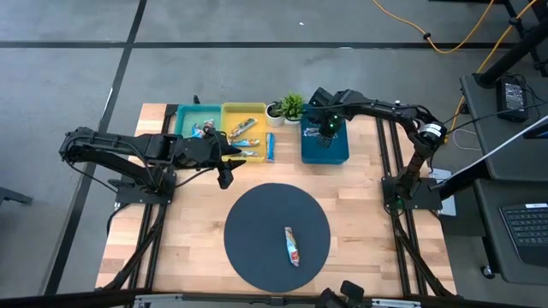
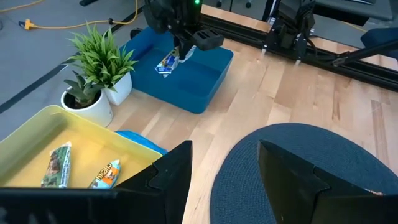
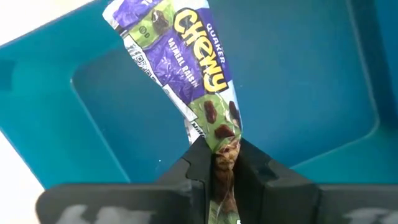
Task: Pick and place Granola Bars by type
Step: Put the blue granola bar into the blue bin
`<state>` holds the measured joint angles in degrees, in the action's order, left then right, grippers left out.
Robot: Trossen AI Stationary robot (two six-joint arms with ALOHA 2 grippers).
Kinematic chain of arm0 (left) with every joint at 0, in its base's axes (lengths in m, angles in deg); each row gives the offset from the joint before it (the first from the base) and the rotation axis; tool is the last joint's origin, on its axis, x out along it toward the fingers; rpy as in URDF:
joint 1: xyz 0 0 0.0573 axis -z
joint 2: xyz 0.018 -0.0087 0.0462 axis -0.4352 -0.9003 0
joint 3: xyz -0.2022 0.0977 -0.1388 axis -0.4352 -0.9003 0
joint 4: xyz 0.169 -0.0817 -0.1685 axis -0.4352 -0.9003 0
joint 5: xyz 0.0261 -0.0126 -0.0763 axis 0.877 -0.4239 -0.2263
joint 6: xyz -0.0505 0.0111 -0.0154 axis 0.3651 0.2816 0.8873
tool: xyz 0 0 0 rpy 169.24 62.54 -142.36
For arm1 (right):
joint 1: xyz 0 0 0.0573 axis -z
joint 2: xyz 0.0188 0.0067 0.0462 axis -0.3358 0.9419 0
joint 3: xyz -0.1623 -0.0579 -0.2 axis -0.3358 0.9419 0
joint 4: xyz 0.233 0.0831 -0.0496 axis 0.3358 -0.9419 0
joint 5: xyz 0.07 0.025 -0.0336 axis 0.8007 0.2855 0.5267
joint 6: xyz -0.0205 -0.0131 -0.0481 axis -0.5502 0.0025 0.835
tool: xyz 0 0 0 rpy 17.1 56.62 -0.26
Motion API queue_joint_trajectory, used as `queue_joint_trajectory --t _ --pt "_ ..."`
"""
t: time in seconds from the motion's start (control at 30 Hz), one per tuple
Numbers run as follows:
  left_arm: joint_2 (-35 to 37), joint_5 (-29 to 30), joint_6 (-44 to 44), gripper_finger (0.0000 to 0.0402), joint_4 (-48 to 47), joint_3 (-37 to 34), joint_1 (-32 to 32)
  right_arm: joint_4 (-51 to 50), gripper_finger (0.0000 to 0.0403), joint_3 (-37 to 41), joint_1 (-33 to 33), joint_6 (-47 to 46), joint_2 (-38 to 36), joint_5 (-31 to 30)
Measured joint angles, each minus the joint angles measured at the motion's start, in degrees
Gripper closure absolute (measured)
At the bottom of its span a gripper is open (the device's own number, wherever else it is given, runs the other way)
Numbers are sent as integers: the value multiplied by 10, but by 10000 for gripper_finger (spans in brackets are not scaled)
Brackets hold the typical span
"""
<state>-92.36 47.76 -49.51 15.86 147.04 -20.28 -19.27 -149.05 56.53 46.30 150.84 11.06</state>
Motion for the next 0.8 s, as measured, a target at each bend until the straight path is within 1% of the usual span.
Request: queue_joint_trajectory --t 0.37,0.67,0.8 --pt "0 0 14 229 0 0 0 7 354 3 0 1 0 0" --pt "0 0 14 229 0 0 0 54 354 3 0 1 0 0" --pt "0 0 15 229 0 0 0 75 354 21 1 1 -1 -1"
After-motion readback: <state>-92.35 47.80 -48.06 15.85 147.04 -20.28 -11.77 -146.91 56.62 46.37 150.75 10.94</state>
